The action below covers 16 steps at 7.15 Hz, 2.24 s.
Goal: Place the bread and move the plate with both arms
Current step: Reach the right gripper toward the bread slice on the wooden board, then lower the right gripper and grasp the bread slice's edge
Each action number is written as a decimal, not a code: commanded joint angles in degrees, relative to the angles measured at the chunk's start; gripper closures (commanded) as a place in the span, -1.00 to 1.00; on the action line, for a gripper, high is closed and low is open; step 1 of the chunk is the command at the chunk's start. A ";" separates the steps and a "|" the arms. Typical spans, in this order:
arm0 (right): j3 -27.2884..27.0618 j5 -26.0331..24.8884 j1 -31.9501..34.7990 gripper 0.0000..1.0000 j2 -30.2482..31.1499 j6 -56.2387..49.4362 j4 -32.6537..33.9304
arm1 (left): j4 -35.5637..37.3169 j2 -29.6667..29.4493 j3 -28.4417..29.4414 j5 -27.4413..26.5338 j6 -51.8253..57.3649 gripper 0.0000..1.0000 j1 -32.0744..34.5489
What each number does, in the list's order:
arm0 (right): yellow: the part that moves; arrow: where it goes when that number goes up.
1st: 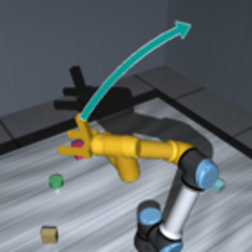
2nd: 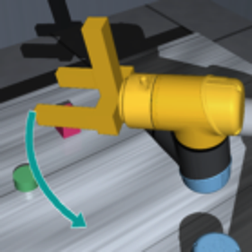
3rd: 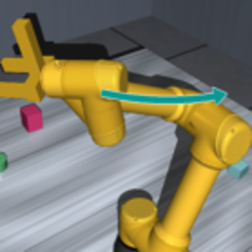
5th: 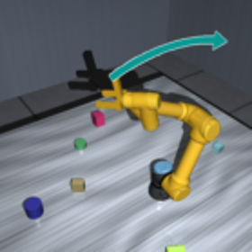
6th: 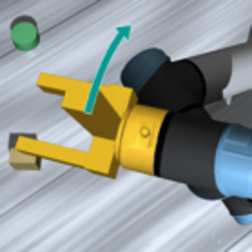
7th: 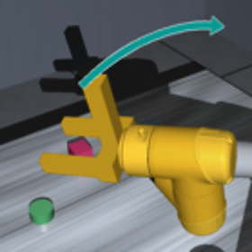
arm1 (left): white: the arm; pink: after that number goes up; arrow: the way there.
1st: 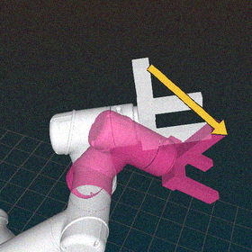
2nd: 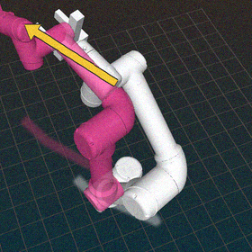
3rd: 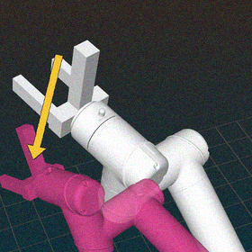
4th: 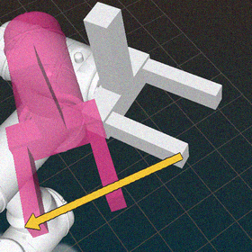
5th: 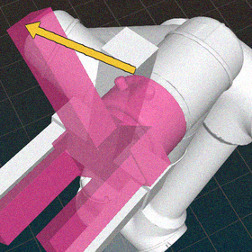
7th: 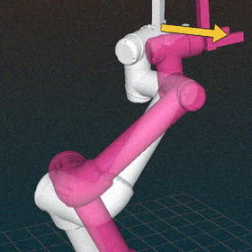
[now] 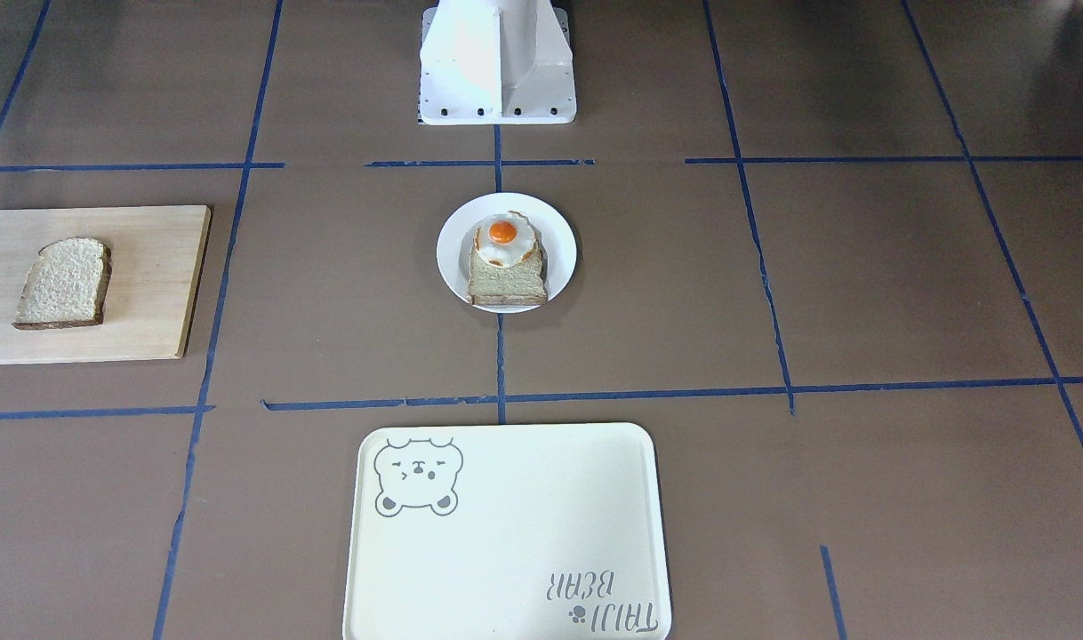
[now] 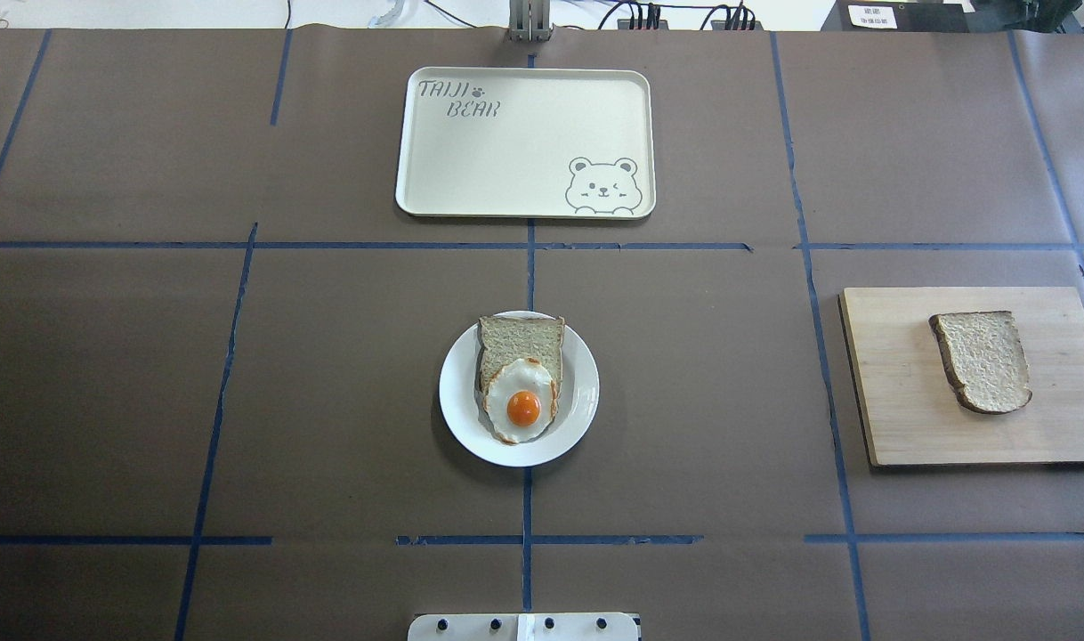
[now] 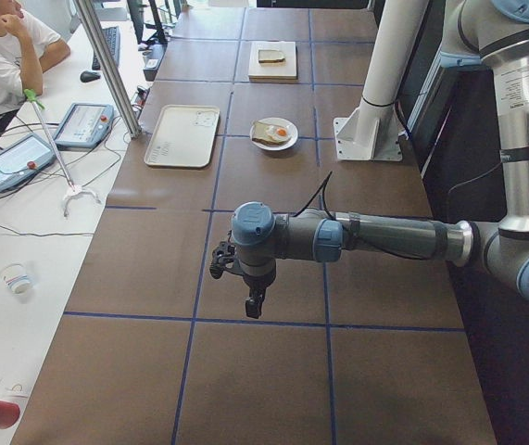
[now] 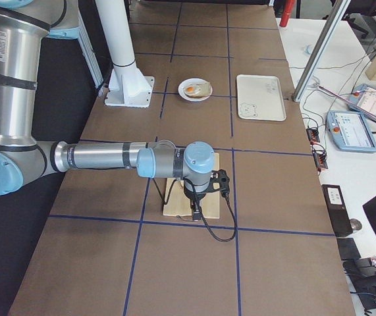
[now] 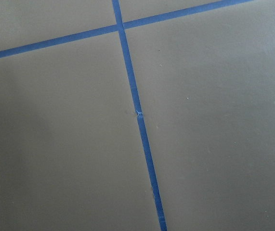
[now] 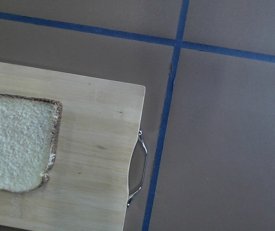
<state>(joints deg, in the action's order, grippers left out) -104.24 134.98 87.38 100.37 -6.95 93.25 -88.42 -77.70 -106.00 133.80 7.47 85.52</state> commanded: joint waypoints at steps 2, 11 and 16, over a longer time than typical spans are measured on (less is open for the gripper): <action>0.09 -0.33 -2.99 -1.00 -0.70 -0.09 -5.75 | -0.09 0.00 0.09 0.06 0.00 -1.00 0.00; 17.84 -3.56 -26.27 -0.98 0.09 60.07 -67.73 | -0.09 0.18 0.00 0.14 0.00 -1.00 0.00; 18.81 -4.56 -28.05 -0.68 0.35 60.21 -67.76 | -0.09 0.18 0.00 0.14 0.00 -1.00 -0.09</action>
<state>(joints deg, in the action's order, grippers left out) -85.83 130.46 59.40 100.66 53.30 25.52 -88.51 -77.52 -106.00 133.95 7.47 85.45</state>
